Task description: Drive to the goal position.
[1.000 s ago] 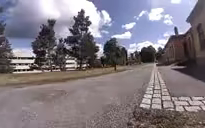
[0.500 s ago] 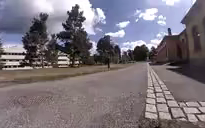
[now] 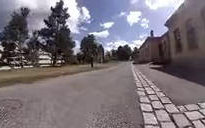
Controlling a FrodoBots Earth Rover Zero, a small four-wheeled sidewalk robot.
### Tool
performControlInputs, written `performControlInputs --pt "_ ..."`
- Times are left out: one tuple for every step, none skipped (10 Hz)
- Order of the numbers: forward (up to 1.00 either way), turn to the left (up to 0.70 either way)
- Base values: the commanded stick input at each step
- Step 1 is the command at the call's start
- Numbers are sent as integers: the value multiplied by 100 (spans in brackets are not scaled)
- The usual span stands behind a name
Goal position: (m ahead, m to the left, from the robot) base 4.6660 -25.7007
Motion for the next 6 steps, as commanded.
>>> performControlInputs --pt "85 -34" --pt "85 1" --pt "85 14" --pt "85 0" --pt "85 0" --pt "85 0"
